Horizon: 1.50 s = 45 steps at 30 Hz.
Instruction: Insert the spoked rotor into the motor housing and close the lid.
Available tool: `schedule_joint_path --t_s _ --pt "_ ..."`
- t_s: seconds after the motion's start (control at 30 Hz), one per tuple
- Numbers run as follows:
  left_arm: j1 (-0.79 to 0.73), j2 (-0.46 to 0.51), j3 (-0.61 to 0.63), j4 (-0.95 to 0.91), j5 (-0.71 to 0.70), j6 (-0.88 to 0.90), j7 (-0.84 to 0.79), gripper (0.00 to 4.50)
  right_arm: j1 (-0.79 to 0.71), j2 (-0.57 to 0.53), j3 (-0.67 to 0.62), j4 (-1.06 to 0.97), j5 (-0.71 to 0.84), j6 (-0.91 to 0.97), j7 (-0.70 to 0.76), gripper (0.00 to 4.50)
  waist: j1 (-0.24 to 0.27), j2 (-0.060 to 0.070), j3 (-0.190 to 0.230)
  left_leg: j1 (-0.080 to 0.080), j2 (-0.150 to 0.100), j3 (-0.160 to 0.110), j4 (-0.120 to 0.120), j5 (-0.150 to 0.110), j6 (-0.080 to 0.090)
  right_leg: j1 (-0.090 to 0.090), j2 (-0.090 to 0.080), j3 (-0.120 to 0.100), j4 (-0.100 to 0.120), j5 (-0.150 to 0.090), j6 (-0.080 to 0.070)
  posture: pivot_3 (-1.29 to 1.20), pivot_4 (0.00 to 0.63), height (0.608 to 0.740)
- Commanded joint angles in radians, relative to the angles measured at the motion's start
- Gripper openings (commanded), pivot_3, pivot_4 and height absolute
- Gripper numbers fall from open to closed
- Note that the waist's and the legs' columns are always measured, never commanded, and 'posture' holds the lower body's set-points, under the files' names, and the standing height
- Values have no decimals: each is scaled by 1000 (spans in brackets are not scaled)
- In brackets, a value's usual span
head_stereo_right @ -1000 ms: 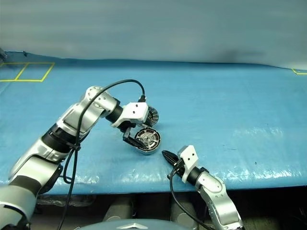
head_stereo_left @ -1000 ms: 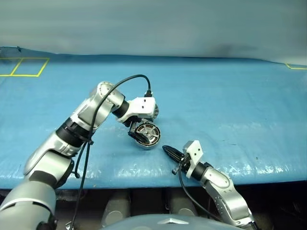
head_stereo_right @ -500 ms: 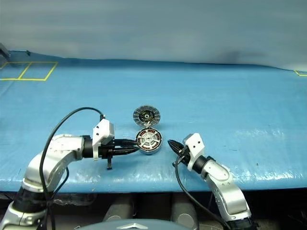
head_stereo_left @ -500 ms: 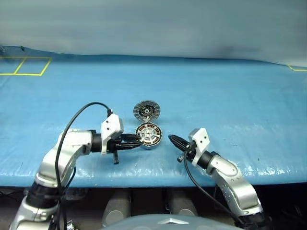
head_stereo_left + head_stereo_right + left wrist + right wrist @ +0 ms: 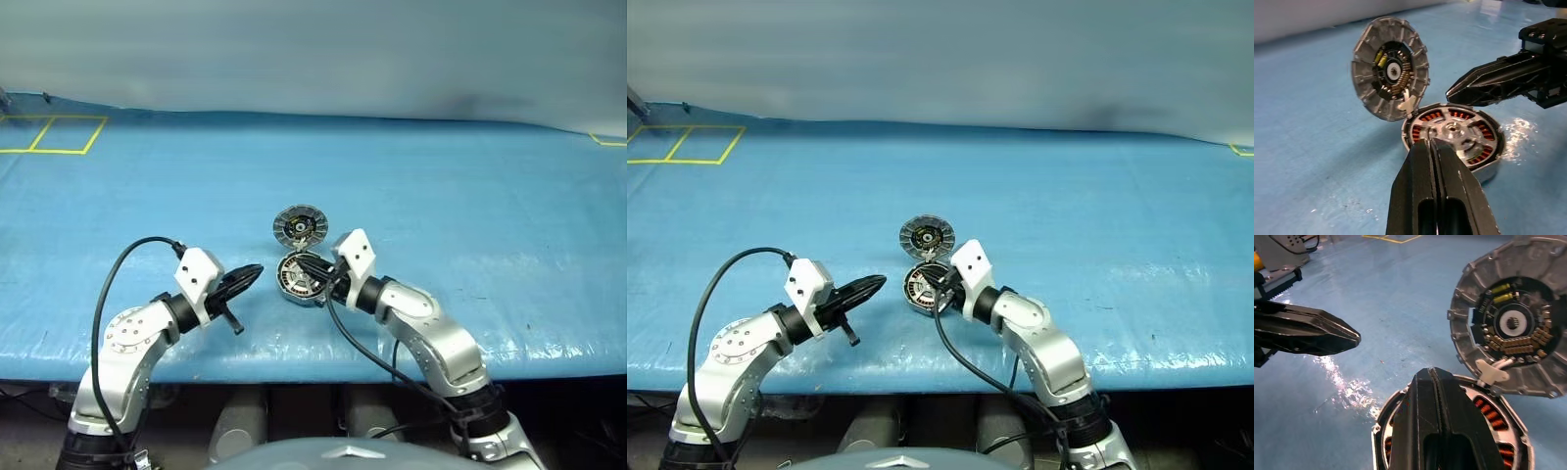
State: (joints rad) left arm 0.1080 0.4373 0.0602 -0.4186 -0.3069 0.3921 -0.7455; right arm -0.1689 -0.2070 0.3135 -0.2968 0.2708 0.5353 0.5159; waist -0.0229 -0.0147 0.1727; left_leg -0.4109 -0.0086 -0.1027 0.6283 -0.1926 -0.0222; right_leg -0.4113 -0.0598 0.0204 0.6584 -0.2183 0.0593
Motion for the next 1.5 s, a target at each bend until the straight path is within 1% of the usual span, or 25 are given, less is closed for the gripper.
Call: schedule_joint_path --t_s 0.03,0.17,0.27,0.43,0.47,0.57,0.63,0.77,0.97,1.03,1.17,1.33,1.5 --pt "-38 13 56 32 -78 -4 -21 50 -30 22 19 24 -18 -4 -10 0 0 0 0 0 0 0 0 0 0 0 0 0 0 0 0 0 150 740" --pt "-101 50 70 119 -94 -25 -57 50 -34 29 29 81 -37 -19 -9 0 -2 0 0 0 0 0 0 0 0 0 0 0 0 0 0 0 150 740" --pt "-170 67 73 205 -78 -51 -61 50 -31 35 14 115 -39 -21 -19 0 -5 0 0 0 0 0 0 0 0 0 1 0 0 0 0 0 150 740" --pt "-305 44 71 389 -22 -199 -36 50 -15 28 15 144 -52 -12 -25 0 -5 0 0 1 0 0 0 0 0 1 1 0 1 0 0 0 150 740" --pt "-343 38 68 436 -28 -206 -44 50 -9 26 22 141 -53 -13 -21 0 -3 0 -1 1 0 0 0 0 0 1 1 0 0 0 0 0 150 740" --pt "-448 18 61 561 -92 -205 -141 50 9 34 21 101 -33 -17 -12 0 -5 -1 -1 1 0 0 0 0 0 1 1 -1 1 1 1 0 150 740" --pt "-526 12 43 647 -108 -193 -205 50 28 38 4 51 -5 -20 -7 0 -3 -2 -1 1 0 0 0 0 0 1 1 0 0 1 1 0 150 740" --pt "-670 -13 -2 826 -79 -258 -319 50 99 -2 -15 -69 31 -19 17 0 -4 -2 -1 -1 -1 -1 0 0 0 0 1 -1 -1 1 2 0 150 740" --pt "-827 -59 -74 1064 -20 -362 -466 50 251 -82 -39 -166 61 -45 54 0 -12 -2 -1 -1 0 -1 0 0 0 1 1 -1 -1 1 3 0 150 740" --pt "-872 -69 -100 1137 3 -378 -518 50 301 -90 -47 -183 62 -58 47 0 -13 -2 -1 -1 0 -1 0 0 0 1 1 -1 -1 1 2 0 150 740" --pt "-969 -88 -114 1280 39 -393 -570 50 392 -81 -40 -206 50 -83 9 0 -12 -3 -1 -1 0 -1 0 0 0 1 1 -1 -1 1 2 0 150 740" --pt "-1050 -89 -127 1391 82 -403 -639 50 442 -62 -18 -214 40 -97 -23 0 -15 -3 0 -1 0 -1 0 0 0 0 1 -1 -1 1 3 0 150 740" --pt "-1111 -97 -154 1457 132 -415 -708 50 443 -50 7 -197 24 -107 -36 0 -13 -3 0 -2 0 -1 0 0 0 0 1 -1 -1 1 2 0 150 740"
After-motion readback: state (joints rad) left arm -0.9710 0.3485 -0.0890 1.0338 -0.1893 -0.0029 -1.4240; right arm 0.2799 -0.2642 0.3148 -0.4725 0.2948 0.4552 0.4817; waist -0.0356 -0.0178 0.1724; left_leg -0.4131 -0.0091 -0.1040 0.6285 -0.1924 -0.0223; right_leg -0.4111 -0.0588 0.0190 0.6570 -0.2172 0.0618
